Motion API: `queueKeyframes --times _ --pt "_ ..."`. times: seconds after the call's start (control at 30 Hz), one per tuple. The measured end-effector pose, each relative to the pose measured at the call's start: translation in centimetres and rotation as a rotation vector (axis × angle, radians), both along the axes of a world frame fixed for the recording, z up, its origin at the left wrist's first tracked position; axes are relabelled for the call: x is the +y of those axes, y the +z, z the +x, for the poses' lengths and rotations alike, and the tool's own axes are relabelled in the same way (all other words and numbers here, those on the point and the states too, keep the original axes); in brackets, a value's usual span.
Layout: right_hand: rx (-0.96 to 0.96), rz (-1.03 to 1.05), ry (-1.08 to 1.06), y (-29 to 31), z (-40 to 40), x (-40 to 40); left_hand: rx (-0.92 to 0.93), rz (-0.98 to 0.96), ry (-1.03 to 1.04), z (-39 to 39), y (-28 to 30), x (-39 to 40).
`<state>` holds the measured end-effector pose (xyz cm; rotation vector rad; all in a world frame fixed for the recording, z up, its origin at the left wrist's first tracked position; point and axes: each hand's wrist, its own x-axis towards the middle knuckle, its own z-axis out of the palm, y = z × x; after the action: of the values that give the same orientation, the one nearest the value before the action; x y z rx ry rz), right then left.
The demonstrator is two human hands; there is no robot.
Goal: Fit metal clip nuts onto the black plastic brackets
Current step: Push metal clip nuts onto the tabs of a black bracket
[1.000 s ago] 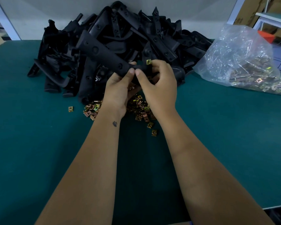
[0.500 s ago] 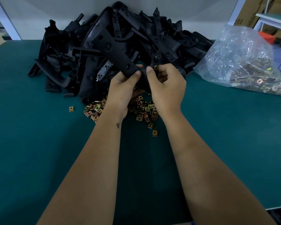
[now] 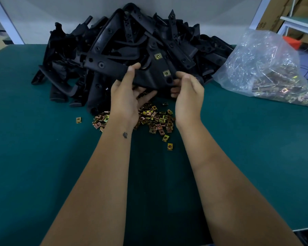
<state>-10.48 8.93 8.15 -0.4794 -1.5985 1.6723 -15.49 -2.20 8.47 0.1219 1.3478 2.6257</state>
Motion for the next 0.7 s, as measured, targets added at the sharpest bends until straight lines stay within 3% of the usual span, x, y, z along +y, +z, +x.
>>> queueKeyframes --times 0.1,0.23,0.5,0.7 --pt "-0.122 0.114 0.059 -0.2 -0.2 -0.2 -0.074 0.117 -0.015 -0.2 0.0 -0.1" --pt "-0.063 0.165 0.245 -0.1 -0.1 -1.5 -0.074 0.106 -0.006 0.1 0.0 0.5" --pt "0.107 -0.28 0.197 -0.2 -0.3 -1.3 -0.009 -0.186 0.011 2.7 1.1 2.9" --pt "0.157 -0.484 0.204 1.1 1.2 0.3 -0.044 -0.218 0.083 6.2 2.0 6.7"
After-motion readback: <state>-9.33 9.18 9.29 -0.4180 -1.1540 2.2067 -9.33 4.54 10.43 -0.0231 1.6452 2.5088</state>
